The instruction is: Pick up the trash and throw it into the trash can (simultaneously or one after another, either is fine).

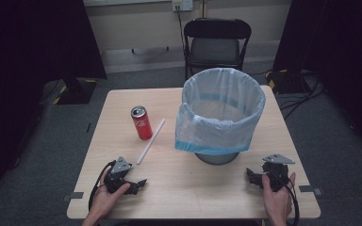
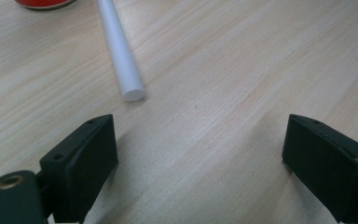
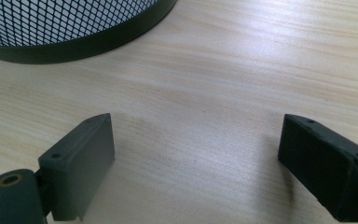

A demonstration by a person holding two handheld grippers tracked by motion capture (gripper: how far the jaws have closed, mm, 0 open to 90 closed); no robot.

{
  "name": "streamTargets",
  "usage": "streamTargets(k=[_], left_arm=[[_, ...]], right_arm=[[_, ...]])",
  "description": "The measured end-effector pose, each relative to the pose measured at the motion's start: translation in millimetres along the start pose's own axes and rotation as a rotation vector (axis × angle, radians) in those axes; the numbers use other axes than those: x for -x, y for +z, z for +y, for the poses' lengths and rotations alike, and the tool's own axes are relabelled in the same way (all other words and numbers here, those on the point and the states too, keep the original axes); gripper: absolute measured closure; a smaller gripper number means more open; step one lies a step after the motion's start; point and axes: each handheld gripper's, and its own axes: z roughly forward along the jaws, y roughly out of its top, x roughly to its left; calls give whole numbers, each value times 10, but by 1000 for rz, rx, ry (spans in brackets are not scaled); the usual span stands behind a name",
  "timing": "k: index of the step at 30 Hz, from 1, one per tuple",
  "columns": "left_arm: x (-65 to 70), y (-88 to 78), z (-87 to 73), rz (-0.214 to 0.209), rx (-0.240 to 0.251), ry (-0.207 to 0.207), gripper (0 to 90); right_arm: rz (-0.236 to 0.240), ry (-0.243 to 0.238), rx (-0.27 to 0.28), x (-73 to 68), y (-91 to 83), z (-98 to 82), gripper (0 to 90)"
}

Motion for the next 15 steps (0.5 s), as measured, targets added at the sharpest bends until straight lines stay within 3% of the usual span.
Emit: streamTargets(k=[15], left_arm=[[-17,-46,-34,0,20,-37,157]], right_arm=[[0,3,-1,1,0,0,100]])
